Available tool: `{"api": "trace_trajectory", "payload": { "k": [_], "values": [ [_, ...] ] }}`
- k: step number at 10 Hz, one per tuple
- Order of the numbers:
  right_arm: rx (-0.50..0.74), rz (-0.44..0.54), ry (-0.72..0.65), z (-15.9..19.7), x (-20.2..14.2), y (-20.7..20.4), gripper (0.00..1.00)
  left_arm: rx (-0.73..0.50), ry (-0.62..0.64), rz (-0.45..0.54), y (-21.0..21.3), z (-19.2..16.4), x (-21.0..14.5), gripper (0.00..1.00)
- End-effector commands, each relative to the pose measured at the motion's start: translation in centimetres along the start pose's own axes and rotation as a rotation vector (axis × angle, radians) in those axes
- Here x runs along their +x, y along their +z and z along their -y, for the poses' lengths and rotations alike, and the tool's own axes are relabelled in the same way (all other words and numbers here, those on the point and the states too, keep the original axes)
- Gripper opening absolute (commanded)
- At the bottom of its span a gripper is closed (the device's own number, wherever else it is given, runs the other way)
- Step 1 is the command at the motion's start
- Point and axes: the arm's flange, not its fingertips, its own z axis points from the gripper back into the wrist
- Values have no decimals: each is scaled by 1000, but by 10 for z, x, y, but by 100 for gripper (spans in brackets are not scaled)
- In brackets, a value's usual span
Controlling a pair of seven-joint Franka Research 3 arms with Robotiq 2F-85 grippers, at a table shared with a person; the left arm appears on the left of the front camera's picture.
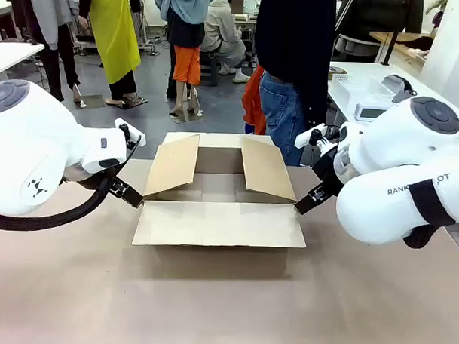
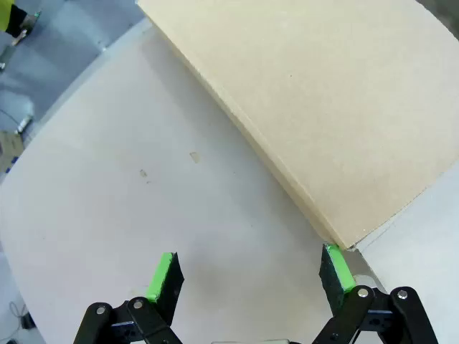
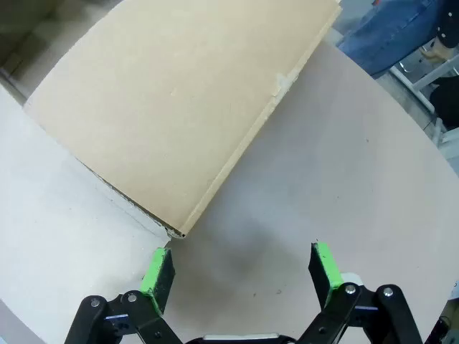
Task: Pack the gift set into the box.
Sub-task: Place both hands on the side flaps of the Package Box and spread them outward.
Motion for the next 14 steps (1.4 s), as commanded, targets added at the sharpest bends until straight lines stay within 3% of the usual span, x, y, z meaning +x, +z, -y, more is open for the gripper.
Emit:
{"api": "trace_trajectory", "payload": {
  "k": [1,14],
  "values": [
    [0,0,0,0,0,0,100,0,-1,1,0,0,0,100],
    [0,0,0,0,0,0,100,0,-1,1,0,0,0,100]
  ]
}}
